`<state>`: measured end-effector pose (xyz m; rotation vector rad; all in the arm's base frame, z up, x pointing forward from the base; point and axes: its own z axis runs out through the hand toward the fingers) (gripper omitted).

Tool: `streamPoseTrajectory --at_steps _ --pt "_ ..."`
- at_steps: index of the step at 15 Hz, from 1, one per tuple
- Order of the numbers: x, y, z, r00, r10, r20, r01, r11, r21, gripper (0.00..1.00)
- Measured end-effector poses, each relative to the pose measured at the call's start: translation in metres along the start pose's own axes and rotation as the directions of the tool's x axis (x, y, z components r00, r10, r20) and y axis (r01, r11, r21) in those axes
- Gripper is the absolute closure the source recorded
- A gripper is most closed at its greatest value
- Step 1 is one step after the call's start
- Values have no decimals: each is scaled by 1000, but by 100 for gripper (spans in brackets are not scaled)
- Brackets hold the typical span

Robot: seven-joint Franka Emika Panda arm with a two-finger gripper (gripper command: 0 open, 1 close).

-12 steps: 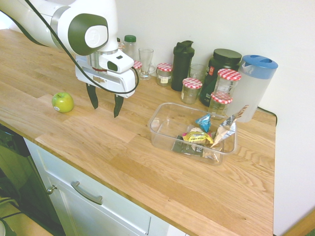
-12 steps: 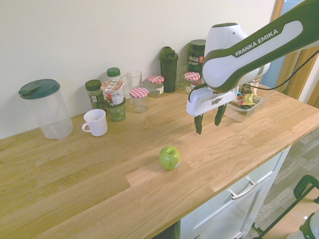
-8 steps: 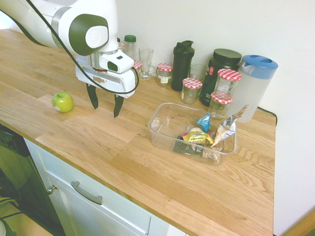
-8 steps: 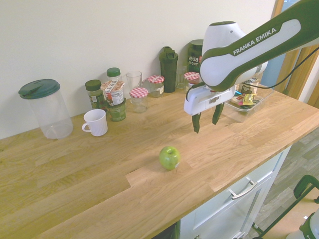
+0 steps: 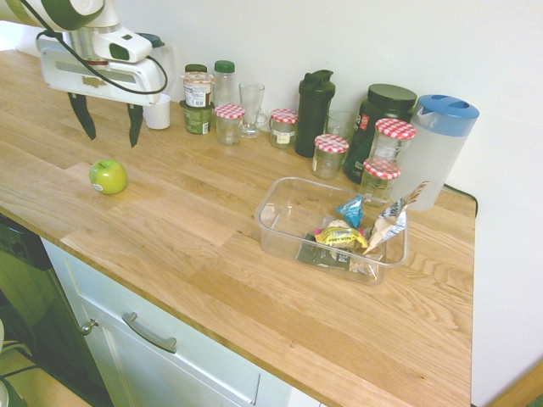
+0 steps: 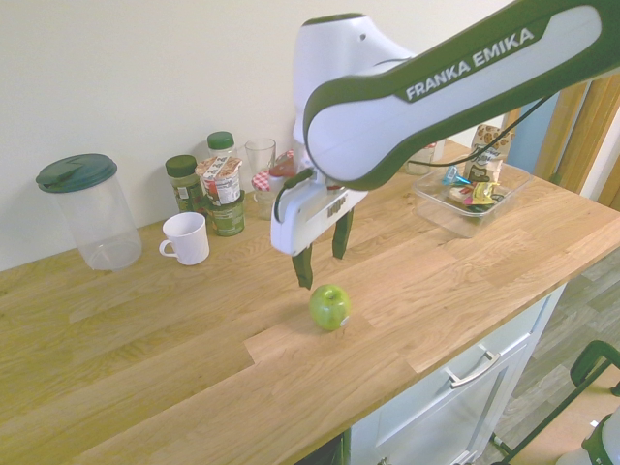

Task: Put the apple into the container

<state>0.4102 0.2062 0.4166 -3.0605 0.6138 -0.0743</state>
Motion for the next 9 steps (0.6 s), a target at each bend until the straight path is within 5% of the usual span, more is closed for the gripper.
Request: streamPoseTrajectory --at_steps 7,8,9 --pt "0 -6 60 996 -86 39 89 990 -109 0" --pt "-1 -4 64 995 -89 46 94 988 -119 100" --pt "-1 -2 69 995 -89 52 95 987 -126 100"
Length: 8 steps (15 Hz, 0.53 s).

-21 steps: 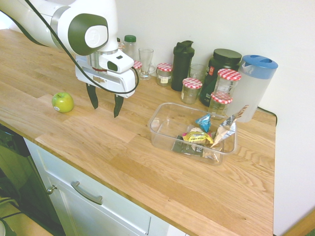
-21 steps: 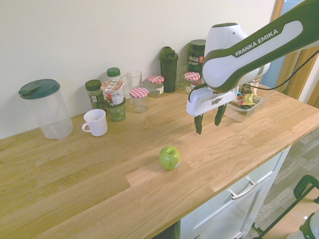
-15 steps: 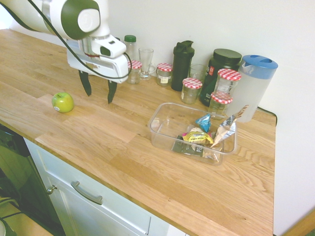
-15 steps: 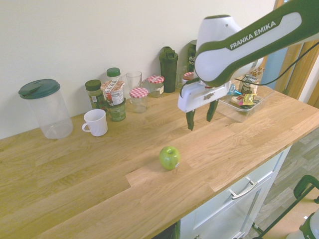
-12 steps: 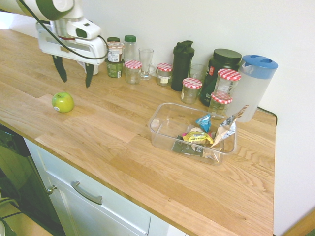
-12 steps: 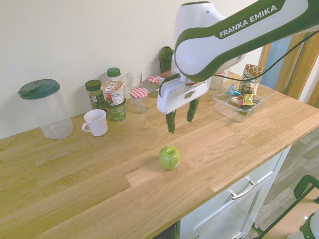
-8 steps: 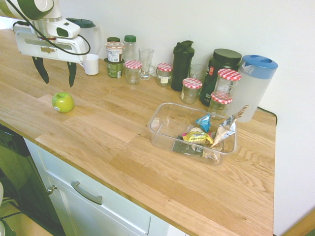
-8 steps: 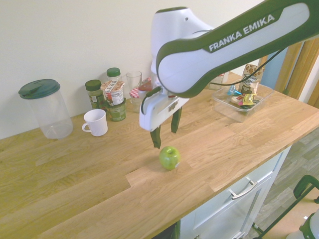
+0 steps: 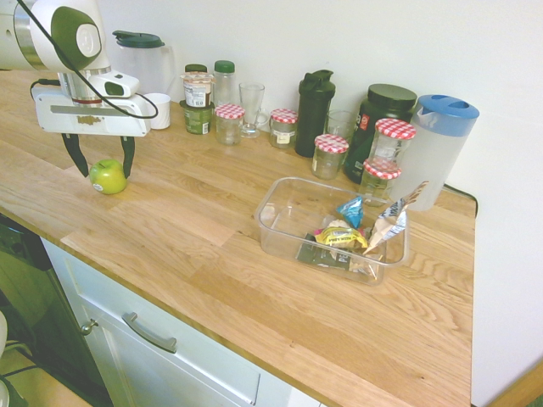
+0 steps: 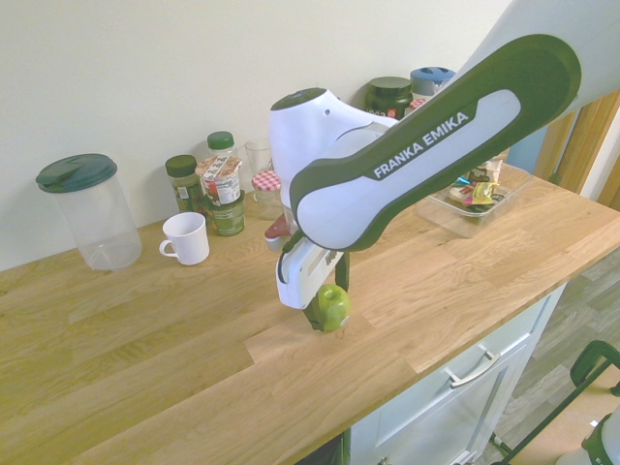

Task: Put the apple into the container

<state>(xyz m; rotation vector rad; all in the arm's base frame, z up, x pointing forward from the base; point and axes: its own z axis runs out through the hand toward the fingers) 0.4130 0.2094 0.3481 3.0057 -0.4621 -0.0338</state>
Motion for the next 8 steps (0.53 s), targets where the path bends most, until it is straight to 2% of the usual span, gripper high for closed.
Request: streamPoseTrajectory --at_steps 8 --pt "5 1 10 1000 -3 2 3 1000 6 100"
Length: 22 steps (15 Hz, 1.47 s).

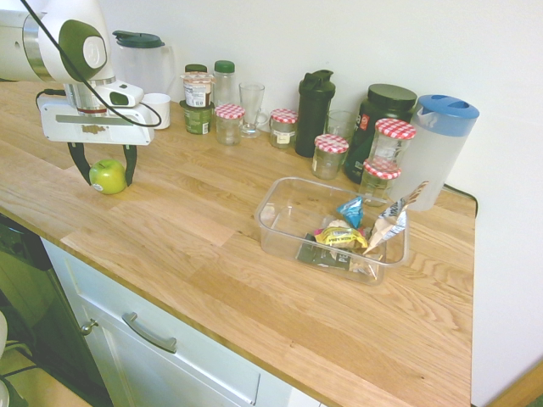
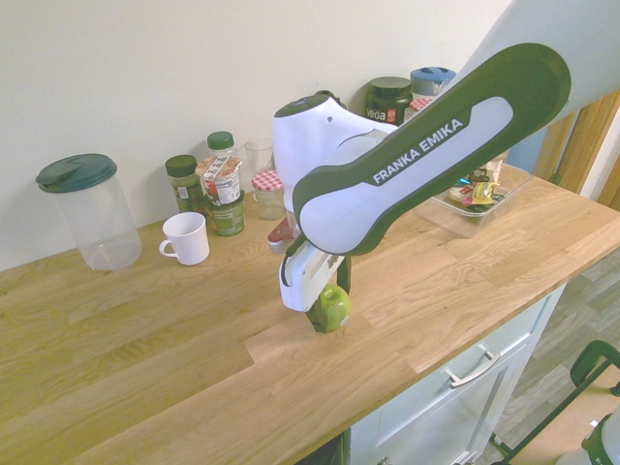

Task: Put the apple into the container

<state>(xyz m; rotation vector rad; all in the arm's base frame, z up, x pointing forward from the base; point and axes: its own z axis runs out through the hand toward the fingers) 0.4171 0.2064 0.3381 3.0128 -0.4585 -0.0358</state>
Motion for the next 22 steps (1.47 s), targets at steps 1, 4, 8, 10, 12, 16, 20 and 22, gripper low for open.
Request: streamPoseTrajectory --at_steps 1,4,8,10,12,16,20,22 --pt "0 -1 1 1000 -2 1 2 1000 0 100" --pt "0 -1 0 1000 2 -1 -2 1000 5 100" --pt "36 55 -83 994 108 -2 -107 988 110 100" --pt "60 134 -135 977 212 -27 -206 968 145 100" --pt "82 216 -145 947 321 -24 -314 936 157 100" --pt "111 339 -115 872 489 -23 -484 868 109 100" --pt "128 399 -64 821 570 -24 -565 818 106 100" --pt "141 396 -37 813 581 -34 -574 811 112 100"
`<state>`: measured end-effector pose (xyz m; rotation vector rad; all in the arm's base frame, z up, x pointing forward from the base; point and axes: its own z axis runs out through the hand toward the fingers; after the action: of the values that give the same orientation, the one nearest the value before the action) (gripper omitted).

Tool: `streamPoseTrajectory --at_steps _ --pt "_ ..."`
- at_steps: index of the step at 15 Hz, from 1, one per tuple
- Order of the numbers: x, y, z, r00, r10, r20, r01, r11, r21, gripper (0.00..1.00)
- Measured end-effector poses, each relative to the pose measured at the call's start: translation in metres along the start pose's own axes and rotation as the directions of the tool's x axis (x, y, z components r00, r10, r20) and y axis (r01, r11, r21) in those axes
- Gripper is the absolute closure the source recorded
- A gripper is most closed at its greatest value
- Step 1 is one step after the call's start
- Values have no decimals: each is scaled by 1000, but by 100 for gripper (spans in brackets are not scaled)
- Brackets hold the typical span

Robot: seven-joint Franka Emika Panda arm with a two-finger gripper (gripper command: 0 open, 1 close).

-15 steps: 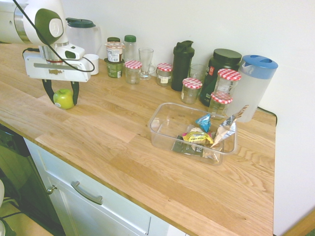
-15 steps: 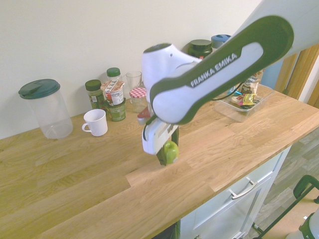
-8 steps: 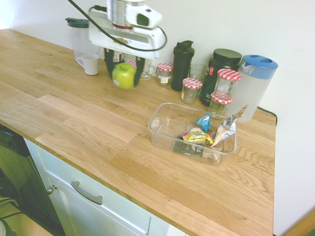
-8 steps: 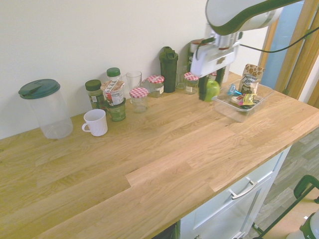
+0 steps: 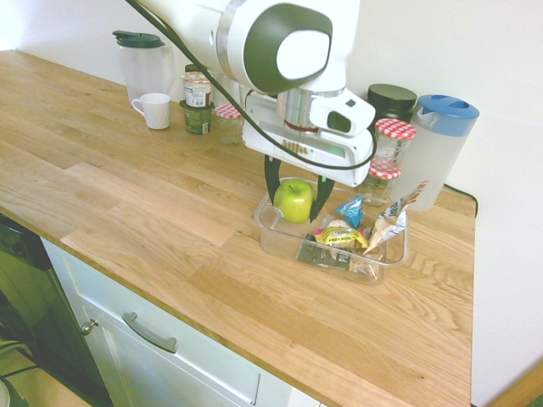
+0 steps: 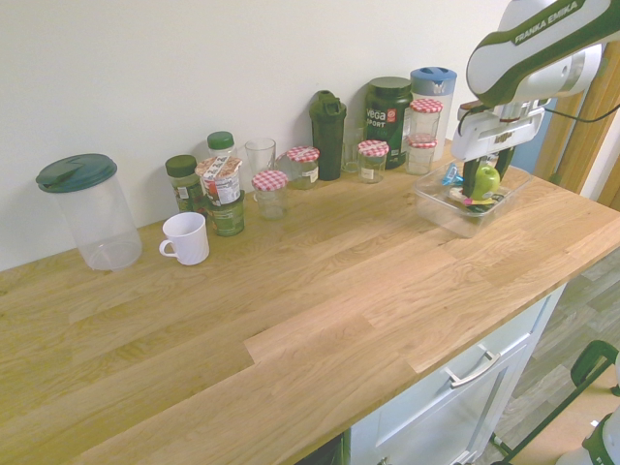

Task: Put the apple into the container

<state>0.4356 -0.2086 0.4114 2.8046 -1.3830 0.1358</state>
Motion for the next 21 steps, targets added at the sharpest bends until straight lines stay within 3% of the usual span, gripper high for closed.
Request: streamPoseTrajectory --at_steps 4,5,16,18,21 --pt "-1 -31 36 1000 2 -7 -2 1000 8 100" --pt "-1 -37 41 1000 3 -7 -3 1000 7 0" --pt "6 -39 48 1000 29 -7 -29 1000 3 0" --pt "4 -41 17 999 19 -32 -18 1000 17 0" --pt "-38 -76 -69 998 -39 -43 41 998 41 0"
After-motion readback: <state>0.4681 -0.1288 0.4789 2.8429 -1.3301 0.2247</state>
